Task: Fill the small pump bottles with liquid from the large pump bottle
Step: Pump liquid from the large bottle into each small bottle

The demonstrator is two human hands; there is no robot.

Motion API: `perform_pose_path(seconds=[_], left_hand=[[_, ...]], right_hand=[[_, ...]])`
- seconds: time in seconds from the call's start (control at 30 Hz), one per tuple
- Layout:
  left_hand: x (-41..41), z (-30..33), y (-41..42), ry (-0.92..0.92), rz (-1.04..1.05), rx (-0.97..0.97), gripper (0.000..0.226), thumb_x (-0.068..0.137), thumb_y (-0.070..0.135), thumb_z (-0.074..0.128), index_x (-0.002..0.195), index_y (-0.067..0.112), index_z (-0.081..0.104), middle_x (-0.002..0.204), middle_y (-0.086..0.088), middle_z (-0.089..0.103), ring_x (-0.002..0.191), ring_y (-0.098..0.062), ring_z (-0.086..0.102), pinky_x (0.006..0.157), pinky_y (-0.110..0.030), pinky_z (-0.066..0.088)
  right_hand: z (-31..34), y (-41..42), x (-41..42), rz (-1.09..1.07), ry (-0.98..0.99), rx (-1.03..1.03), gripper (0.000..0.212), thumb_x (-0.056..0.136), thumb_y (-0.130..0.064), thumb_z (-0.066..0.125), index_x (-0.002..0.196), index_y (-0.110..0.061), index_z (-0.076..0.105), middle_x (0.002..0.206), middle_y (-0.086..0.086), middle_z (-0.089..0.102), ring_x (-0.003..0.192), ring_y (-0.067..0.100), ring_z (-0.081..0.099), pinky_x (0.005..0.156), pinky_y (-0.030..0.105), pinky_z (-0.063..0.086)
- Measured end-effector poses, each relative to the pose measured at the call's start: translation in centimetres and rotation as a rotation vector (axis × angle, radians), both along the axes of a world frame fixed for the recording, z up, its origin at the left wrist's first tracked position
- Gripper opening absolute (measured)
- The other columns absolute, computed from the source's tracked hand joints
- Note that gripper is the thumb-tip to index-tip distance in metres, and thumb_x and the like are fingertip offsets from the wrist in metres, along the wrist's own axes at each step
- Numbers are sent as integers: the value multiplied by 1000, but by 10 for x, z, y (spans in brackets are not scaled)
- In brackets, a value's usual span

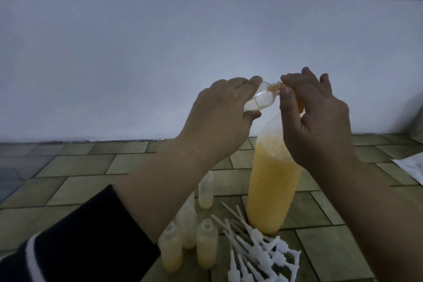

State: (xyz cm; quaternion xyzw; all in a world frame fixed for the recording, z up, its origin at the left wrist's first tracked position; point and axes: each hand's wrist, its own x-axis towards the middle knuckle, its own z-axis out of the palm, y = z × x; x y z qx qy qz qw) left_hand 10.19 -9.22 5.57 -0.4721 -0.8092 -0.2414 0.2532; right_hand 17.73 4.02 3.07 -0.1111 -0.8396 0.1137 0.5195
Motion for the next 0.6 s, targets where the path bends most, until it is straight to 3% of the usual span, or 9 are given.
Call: perform_pose_path(seconds=[0.2,0.3,0.47,0.6], left_hand=[[0,8,-4,35,12,10,54,92,32,55,142,22,37,138,4,50,122,-20,45,98,-34,36],[1,11,-3,46,13,20,55,93,33,54,143,24,34,140,6,47,124,-18,43,100,-32,35],[3,-1,3,26,7,30,54,93,30,54,143,21,35,139,3,49,121,-19,45,98,-31,36],[-2,-4,0,-6,3,-2,54,93,31,54,143,22,36,139,4,49,122,-18,43,98,-32,35]], right_hand=[[16,2,9,67,-78,22,67,92,-54,17,121,-11,59,132,4,56,136,18,35,115,27,12],[15,-1,8,32,-53,46,64,93,-52,18,126,-11,54,134,5,53,137,18,32,113,20,7],[-1,-1,-1,-19,0,29,54,97,-42,23,126,-8,53,131,9,55,137,20,31,114,21,9],[-5,0,-2,17,-44,16,60,96,-47,19,126,-9,54,131,6,56,138,19,32,115,20,8]])
